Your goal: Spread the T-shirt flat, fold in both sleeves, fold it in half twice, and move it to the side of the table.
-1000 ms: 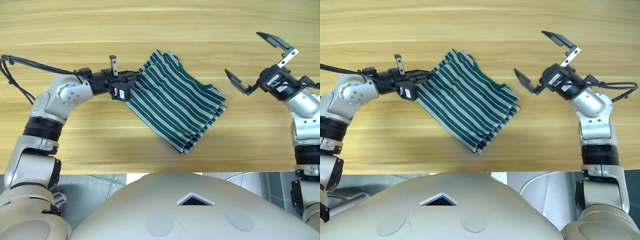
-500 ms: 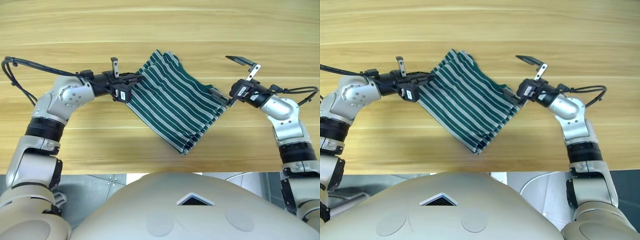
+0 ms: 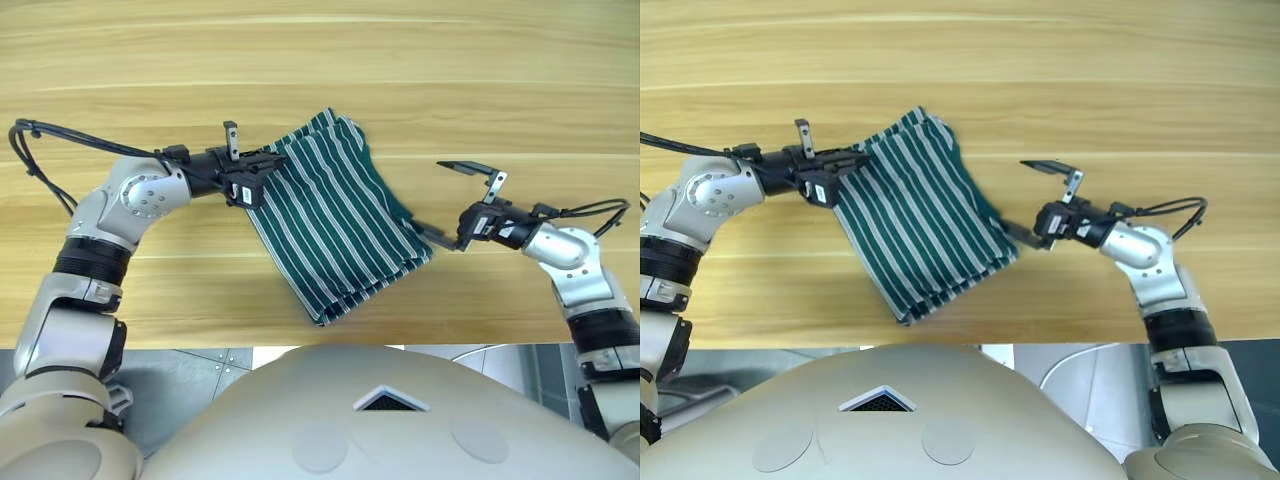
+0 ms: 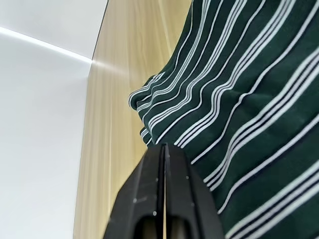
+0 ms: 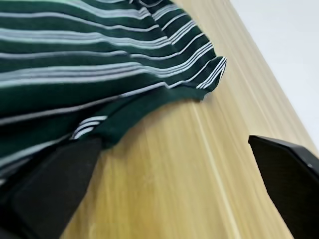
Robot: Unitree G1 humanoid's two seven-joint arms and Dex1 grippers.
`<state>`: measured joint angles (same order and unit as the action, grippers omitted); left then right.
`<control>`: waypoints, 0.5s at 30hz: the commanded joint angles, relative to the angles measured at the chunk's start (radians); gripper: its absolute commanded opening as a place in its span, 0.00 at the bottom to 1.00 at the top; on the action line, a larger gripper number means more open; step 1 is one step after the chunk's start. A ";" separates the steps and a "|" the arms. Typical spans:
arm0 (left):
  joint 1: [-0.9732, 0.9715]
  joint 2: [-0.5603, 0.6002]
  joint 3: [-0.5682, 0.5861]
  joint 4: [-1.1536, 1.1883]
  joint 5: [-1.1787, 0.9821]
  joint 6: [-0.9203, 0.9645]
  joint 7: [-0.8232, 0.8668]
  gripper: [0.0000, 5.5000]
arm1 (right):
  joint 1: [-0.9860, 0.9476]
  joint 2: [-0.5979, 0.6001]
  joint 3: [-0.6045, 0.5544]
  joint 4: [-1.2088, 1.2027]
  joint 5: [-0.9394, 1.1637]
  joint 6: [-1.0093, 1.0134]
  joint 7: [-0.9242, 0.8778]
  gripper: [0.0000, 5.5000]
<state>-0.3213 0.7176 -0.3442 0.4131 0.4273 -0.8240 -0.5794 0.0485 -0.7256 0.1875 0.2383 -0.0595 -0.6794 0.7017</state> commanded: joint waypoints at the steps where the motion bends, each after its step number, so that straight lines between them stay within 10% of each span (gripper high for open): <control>1: 0.001 -0.001 -0.001 0.001 -0.001 0.004 0.006 0.01 | 0.063 -0.039 0.016 -0.064 0.044 -0.002 0.069 0.98; 15: -0.008 0.034 0.083 0.017 -0.131 -0.015 0.015 0.01 | -0.058 -0.056 -0.132 -0.149 0.043 0.088 -0.013 0.98</control>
<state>-0.3238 0.7266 -0.2959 0.4334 0.3500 -0.8268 -0.5592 0.0289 -0.7919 0.0674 0.1035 0.0100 -0.6122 0.7032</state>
